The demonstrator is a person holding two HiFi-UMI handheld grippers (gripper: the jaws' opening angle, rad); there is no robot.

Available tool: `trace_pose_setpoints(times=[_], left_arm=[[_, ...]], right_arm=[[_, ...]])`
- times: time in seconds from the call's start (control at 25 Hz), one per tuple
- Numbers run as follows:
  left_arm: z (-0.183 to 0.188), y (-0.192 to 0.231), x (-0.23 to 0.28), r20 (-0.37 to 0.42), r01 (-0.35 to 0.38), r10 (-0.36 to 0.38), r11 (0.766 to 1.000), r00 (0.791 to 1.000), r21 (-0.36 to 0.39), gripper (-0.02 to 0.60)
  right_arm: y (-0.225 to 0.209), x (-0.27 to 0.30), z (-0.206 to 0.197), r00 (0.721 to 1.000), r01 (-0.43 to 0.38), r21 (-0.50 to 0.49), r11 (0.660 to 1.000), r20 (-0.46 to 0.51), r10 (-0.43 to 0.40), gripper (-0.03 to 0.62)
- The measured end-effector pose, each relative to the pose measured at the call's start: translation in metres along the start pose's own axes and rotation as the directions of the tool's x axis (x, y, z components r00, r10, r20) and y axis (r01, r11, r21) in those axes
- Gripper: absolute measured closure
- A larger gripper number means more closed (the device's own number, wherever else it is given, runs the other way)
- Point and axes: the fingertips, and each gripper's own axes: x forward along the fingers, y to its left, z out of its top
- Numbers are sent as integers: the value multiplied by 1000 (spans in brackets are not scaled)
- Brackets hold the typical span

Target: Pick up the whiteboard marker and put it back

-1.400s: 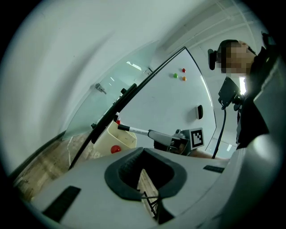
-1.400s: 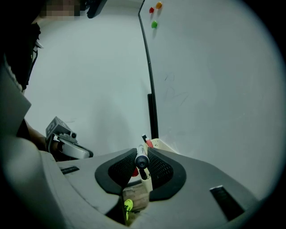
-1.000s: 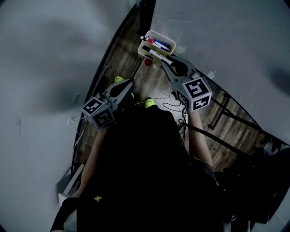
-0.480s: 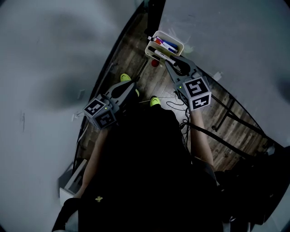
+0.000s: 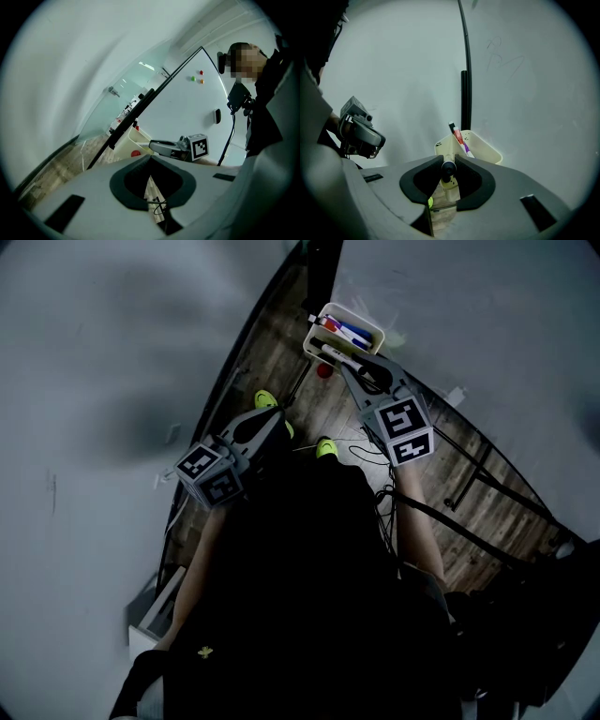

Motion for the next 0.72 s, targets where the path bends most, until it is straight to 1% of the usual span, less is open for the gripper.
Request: trace_pose_setpoints(times=[0.36,0.72], left_arm=[[0,0,-2,-3,-7,7,1000,1000,3,561],[3,0,-1,-1,-8,8,1000,1000,2,561]], right_arm=[[6,6,1,1000,-15,-12,1000,5,15,505],[12,11,0,999,-34,-57,998,-13,34,505]])
